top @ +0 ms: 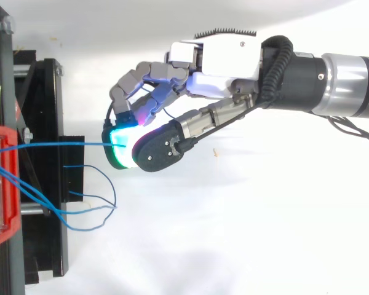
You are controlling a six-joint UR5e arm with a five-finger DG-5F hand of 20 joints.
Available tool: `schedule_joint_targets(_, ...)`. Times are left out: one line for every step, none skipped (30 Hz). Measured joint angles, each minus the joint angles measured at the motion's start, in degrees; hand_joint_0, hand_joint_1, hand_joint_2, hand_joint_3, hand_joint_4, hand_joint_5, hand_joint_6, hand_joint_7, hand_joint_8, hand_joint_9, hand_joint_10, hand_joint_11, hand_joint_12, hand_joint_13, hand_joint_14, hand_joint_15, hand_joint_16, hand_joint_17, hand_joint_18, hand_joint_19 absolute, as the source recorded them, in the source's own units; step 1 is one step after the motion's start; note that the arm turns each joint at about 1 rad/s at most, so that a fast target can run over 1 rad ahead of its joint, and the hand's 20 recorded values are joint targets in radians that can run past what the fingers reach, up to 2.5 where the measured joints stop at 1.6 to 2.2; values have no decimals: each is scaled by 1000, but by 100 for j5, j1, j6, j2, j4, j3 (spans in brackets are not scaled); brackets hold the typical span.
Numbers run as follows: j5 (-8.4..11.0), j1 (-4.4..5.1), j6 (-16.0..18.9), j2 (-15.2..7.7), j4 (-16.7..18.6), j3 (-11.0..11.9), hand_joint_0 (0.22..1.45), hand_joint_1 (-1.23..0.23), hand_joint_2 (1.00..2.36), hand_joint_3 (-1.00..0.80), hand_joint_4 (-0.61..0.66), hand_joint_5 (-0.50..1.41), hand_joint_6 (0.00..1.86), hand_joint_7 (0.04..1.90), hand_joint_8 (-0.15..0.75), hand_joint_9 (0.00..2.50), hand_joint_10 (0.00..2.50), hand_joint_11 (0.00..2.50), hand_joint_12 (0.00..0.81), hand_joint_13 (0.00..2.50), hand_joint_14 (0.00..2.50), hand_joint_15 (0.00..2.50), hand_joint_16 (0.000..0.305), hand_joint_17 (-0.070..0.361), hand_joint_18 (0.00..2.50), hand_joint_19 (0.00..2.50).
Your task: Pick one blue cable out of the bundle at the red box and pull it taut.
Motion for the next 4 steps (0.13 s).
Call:
schedule_joint_targets(0, 0, 0, 0, 0, 0, 812, -754, 1017, -248, -276, -196, 990, 1372, 248, 922, 13, 841, 376, 635, 13, 445, 49, 109, 425, 325)
schedule_joint_targets(0, 0, 0, 0, 0, 0, 812, -754, 1017, -248, -276, -196, 990, 1372, 250, 922, 14, 838, 376, 635, 13, 445, 49, 109, 424, 330)
schedule_joint_targets(0, 0, 0, 0, 0, 0, 812, -754, 1017, -248, -273, -196, 990, 1370, 249, 923, 11, 841, 377, 634, 16, 445, 49, 109, 425, 320)
schedule_joint_targets(0, 0, 0, 0, 0, 0, 812, -754, 1017, -248, -279, -195, 990, 1374, 248, 923, 14, 842, 375, 635, 13, 443, 49, 109, 425, 324)
